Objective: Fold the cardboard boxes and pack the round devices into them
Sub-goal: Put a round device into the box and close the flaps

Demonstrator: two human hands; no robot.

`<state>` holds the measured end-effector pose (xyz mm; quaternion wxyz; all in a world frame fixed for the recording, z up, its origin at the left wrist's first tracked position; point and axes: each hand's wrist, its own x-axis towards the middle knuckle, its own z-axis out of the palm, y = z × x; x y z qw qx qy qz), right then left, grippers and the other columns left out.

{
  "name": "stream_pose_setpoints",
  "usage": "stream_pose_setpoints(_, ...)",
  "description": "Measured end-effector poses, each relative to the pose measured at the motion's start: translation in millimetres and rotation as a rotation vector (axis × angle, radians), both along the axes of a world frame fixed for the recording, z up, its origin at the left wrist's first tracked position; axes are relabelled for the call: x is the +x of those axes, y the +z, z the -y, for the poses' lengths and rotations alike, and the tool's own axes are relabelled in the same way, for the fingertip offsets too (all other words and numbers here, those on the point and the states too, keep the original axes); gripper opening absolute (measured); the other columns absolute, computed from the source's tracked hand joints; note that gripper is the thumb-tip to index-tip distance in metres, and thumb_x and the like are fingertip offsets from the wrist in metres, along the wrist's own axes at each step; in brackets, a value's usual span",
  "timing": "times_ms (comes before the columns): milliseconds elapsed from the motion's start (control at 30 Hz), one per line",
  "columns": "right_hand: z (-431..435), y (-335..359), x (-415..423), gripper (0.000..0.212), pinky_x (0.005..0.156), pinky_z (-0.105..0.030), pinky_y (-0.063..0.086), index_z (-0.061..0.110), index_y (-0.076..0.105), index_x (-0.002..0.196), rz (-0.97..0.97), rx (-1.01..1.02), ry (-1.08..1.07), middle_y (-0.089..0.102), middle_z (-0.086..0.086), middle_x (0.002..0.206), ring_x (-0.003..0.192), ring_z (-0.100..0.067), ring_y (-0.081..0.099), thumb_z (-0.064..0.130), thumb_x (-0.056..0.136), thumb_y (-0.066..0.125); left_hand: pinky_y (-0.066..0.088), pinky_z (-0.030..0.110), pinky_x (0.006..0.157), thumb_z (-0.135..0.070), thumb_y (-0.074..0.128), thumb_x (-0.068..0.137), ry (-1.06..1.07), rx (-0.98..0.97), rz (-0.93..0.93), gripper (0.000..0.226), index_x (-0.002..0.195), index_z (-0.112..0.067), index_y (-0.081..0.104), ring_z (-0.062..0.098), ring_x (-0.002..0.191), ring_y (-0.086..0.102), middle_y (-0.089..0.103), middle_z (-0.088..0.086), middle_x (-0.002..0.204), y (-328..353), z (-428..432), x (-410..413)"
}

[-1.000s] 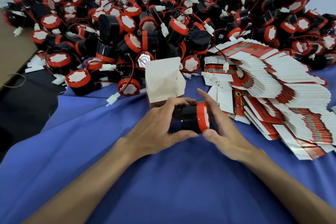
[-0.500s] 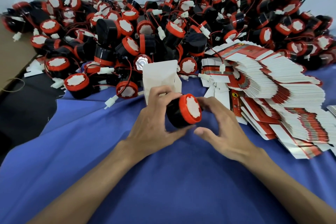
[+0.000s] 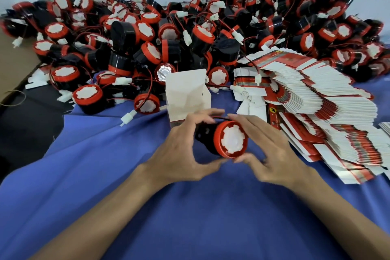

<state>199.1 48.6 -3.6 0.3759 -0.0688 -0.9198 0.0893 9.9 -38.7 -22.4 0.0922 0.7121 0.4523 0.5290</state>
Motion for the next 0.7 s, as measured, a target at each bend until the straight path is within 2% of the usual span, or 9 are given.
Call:
stream_pose_setpoints(100, 1, -2, -3, 0.057, 0.097, -0.024, 0.046, 0.004, 0.039, 0.140, 0.067, -0.023, -0.044, 0.055, -0.007, 0.131, 0.116, -0.017, 0.055, 0.045, 0.100, 0.039, 0.047, 0.016, 0.091, -0.041, 0.084, 0.065, 0.121, -0.022, -0.040, 0.083, 0.134, -0.022, 0.040, -0.002, 0.111, 0.056, 0.056, -0.014, 0.117, 3, -1, -1)
stream_pose_setpoints(200, 5, -2, -8, 0.056, 0.075, -0.014, 0.048, 0.002, 0.052, 0.131, 0.007, -0.206, -0.173, 0.066, -0.001, 0.101, 0.083, -0.005, 0.058, 0.045, 0.097, 0.045, 0.042, 0.008, 0.084, -0.040, 0.081, 0.068, 0.286, 0.099, -0.108, 0.064, 0.116, -0.006, 0.058, -0.005, 0.096, 0.049, 0.051, -0.007, 0.106, 5, -5, -1)
stream_pose_setpoints(300, 11, -1, -12, 0.027, 0.060, -0.013, 0.050, 0.012, 0.064, 0.114, -0.106, -0.460, -0.166, 0.066, 0.001, 0.081, 0.065, -0.005, 0.062, 0.028, 0.092, 0.061, 0.043, 0.010, 0.075, -0.042, 0.080, 0.066, 0.384, 0.114, -0.084, 0.060, 0.105, 0.000, 0.061, 0.001, 0.086, 0.047, 0.049, -0.001, 0.097, 6, -7, 0)
stream_pose_setpoints(367, 18, 1, -17, 0.028, 0.067, -0.011, 0.047, 0.016, 0.065, 0.114, -0.104, -0.545, -0.163, 0.065, 0.005, 0.089, 0.076, -0.006, 0.063, 0.027, 0.089, 0.063, 0.047, 0.020, 0.067, -0.047, 0.074, 0.067, 0.428, 0.092, -0.089, 0.062, 0.101, 0.002, 0.059, 0.006, 0.083, 0.048, 0.051, 0.007, 0.093, 5, -6, 1)
stream_pose_setpoints(467, 30, -2, -24, 0.049, 0.069, -0.008, 0.041, 0.020, 0.063, 0.122, -0.091, -0.573, -0.237, 0.057, 0.022, 0.077, 0.075, -0.001, 0.055, 0.051, 0.084, 0.064, 0.052, 0.037, 0.051, -0.052, 0.066, 0.068, 0.495, 0.071, -0.190, 0.063, 0.102, 0.000, 0.057, 0.020, 0.077, 0.057, 0.053, 0.014, 0.093, 6, -3, 5)
stream_pose_setpoints(533, 37, -2, -26, 0.072, 0.070, -0.009, 0.047, 0.037, 0.045, 0.134, -0.072, -0.628, -0.327, 0.060, 0.022, 0.077, 0.073, 0.001, 0.059, 0.071, 0.073, 0.064, 0.051, 0.037, 0.044, -0.053, 0.065, 0.069, 0.483, 0.098, -0.270, 0.059, 0.106, -0.010, 0.050, 0.024, 0.073, 0.060, 0.055, 0.013, 0.092, 4, -2, 5)
stream_pose_setpoints(567, 39, -1, -26, 0.077, 0.073, -0.010, 0.050, 0.043, 0.037, 0.135, -0.050, -0.626, -0.356, 0.065, 0.018, 0.081, 0.074, -0.001, 0.063, 0.072, 0.068, 0.062, 0.051, 0.036, 0.044, -0.052, 0.066, 0.070, 0.476, 0.119, -0.301, 0.057, 0.106, -0.013, 0.047, 0.023, 0.075, 0.060, 0.056, 0.012, 0.092, 4, -2, 4)
stream_pose_setpoints(633, 40, 6, -26, 0.078, 0.071, -0.019, 0.054, 0.038, 0.040, 0.138, -0.013, -0.521, -0.369, 0.072, 0.002, 0.084, 0.074, -0.009, 0.066, 0.063, 0.068, 0.063, 0.050, 0.035, 0.047, -0.048, 0.068, 0.073, 0.490, 0.169, -0.331, 0.052, 0.106, -0.012, 0.050, 0.022, 0.077, 0.060, 0.058, 0.012, 0.090, 3, -4, 1)
stream_pose_setpoints(700, 37, 16, -29, 0.070, 0.073, -0.025, 0.056, 0.022, 0.054, 0.133, 0.021, -0.416, -0.359, 0.067, 0.007, 0.093, 0.078, -0.007, 0.063, 0.048, 0.072, 0.076, 0.051, 0.035, 0.052, -0.044, 0.069, 0.076, 0.525, 0.229, -0.350, 0.049, 0.102, -0.004, 0.061, 0.023, 0.079, 0.058, 0.061, 0.013, 0.088, 5, -5, -1)
